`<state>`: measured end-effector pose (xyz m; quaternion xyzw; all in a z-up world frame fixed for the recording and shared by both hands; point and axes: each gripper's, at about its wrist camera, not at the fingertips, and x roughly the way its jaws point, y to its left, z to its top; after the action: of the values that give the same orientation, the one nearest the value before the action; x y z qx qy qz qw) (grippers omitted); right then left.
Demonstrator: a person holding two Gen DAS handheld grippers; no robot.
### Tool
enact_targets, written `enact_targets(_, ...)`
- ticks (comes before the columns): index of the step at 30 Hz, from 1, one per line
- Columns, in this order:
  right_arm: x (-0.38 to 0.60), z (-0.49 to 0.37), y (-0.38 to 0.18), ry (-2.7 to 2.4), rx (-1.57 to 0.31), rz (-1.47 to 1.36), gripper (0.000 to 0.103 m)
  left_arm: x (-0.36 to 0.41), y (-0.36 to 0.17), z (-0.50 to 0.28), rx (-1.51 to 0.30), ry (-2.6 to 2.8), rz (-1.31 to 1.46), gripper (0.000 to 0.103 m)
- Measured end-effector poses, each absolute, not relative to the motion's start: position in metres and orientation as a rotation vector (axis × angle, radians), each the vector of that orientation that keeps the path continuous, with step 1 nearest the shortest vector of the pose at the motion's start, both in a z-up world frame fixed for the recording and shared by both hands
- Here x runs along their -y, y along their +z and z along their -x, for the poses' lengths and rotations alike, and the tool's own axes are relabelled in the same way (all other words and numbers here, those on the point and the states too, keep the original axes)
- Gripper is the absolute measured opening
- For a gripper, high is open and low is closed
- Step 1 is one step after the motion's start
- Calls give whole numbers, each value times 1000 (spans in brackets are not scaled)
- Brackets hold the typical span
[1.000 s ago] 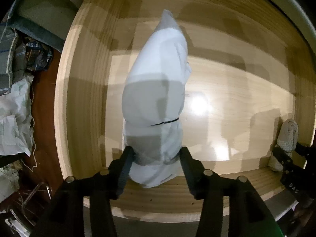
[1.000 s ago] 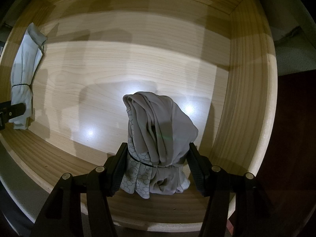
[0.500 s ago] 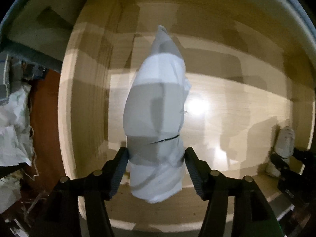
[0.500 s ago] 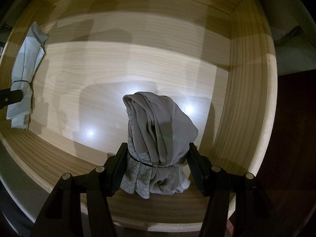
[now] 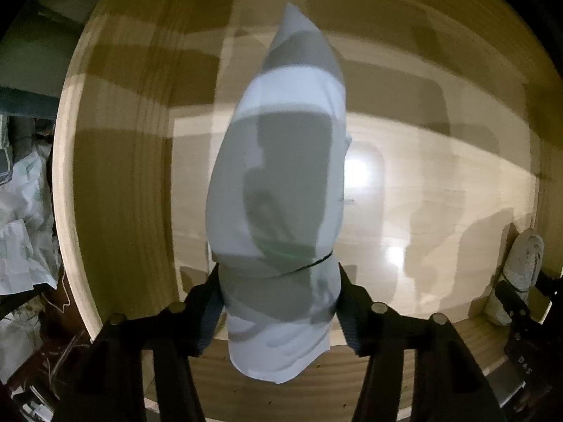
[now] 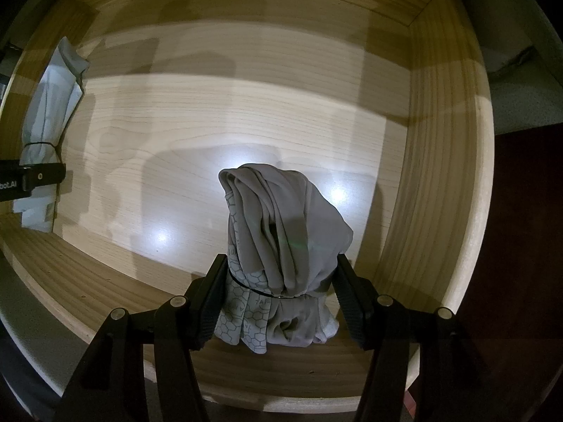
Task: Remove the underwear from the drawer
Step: 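Grasp the white rolled bundle with the left tool and lift it from the drawer, then carry the white rolled bundle up to the white box with the left tool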
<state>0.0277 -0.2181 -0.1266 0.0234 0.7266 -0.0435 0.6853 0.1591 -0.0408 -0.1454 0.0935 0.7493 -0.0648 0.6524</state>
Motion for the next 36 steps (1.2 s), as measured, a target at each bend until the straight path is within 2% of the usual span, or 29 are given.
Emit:
enact_targets(5,218,-26,-129,-97,-1627,-53,56,43,-140,-160,-1739,-187,-211,46)
enact_targets(10,218,-26,-130,-97,-1627,-53,56,52,-116,-162,-1719,-229,-239,45)
enact_targets(14,218,-26,-130,-96,-1627,-53,56,53,-106,-157,-1800,-260,-185,45)
enact_targets(27,218,-26,-130,-96,-1626,-53,56,32,-62,-150,-1856,-321,-54,45)
enact_targets(36,220,-25,-129,-95,-1625,-55,56,28,-37,-133,-1778,-352,-100,45)
